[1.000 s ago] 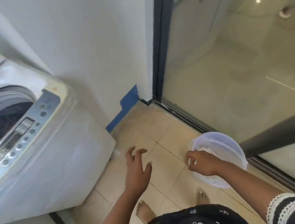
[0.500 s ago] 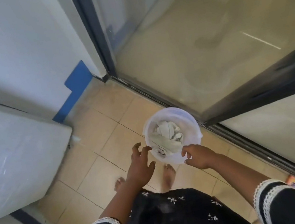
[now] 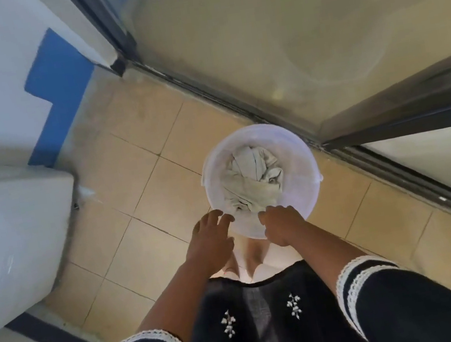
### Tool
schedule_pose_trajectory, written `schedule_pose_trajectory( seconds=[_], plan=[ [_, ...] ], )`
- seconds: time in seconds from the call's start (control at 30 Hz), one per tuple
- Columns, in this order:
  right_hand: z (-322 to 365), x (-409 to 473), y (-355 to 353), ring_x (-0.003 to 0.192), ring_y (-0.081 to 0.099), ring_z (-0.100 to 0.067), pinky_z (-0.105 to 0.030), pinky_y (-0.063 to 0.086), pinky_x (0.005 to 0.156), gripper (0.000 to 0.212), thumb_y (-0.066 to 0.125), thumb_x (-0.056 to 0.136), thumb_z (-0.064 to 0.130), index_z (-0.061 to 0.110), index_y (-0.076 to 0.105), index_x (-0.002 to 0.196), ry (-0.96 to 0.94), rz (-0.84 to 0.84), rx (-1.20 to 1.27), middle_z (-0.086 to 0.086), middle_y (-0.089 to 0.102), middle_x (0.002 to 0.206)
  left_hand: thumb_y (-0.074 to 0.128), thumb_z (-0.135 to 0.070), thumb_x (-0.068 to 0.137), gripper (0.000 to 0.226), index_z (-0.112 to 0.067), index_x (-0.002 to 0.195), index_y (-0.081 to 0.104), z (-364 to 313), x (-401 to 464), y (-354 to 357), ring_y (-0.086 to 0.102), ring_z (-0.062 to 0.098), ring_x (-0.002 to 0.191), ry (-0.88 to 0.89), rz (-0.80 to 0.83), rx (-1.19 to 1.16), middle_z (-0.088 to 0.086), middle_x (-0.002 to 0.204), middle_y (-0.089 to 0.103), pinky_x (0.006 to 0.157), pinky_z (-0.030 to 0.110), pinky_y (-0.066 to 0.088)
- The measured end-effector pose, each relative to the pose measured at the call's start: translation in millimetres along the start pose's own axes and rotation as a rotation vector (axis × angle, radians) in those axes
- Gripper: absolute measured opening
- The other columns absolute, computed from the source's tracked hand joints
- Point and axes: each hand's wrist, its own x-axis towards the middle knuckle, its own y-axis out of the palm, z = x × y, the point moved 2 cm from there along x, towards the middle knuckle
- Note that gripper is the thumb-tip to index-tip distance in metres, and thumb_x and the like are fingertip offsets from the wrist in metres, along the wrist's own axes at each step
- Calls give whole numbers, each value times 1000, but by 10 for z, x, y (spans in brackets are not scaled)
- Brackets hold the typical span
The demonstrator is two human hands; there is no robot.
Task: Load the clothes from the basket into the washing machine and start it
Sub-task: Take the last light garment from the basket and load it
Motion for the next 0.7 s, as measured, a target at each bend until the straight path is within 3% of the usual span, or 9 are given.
schedule_pose_trajectory(
  seconds=[0.2, 0.27, 0.37, 0.47, 0.57, 0.7],
  plan=[
    [-27, 1433, 689, 129, 46, -28, -40, 35, 105, 48, 38, 101, 19, 19, 30, 149, -8, -15, -88, -10, 39, 147, 50, -24, 100, 35, -28, 135, 50, 397, 801, 647, 11, 20, 152, 75, -97, -7, -5, 148, 42, 121, 47, -5],
    [-47, 1801, 912, 135, 39, -29, -42, 34, 109, 54, 39, 101, 19, 23, 25, 153, 5, 46, -136, -11, 21, 158, 50, -23, 100, 33, -27, 133, 52, 499, 976, 852, 10, 21, 153, 92, -112, 10, -4, 147, 44, 121, 47, -6],
    [-56, 2219, 1155, 139, 34, -28, -41, 34, 110, 54, 34, 104, 22, 28, 21, 156, 16, 84, -208, -4, -10, 166, 61, -14, 93, 30, -23, 122, 62, 592, 1113, 1074, 23, 28, 150, 132, -191, 37, 1, 139, 55, 120, 50, -1],
    [-76, 2478, 1190, 132, 40, -24, -38, 36, 104, 60, 33, 103, 20, 24, 9, 158, 7, 90, -236, 0, 0, 167, 70, -8, 85, 29, -20, 112, 68, 657, 1158, 1231, 39, 32, 142, 145, -256, 53, 5, 128, 63, 119, 54, 11],
    [-111, 2564, 1164, 133, 43, -23, -38, 32, 107, 67, 40, 102, 17, 21, 4, 158, -13, 123, -214, 1, 23, 162, 73, -9, 83, 30, -21, 110, 69, 701, 1181, 1338, 42, 33, 140, 154, -256, 83, 5, 126, 65, 117, 54, 10],
    [-128, 2396, 1116, 124, 53, -31, -38, 41, 101, 58, 53, 95, 10, 12, 29, 147, 17, 87, -49, -8, 50, 142, 71, -7, 85, 26, -19, 108, 69, 691, 1130, 1314, 42, 34, 140, 153, -259, 72, 7, 126, 64, 118, 53, 10]
  ],
)
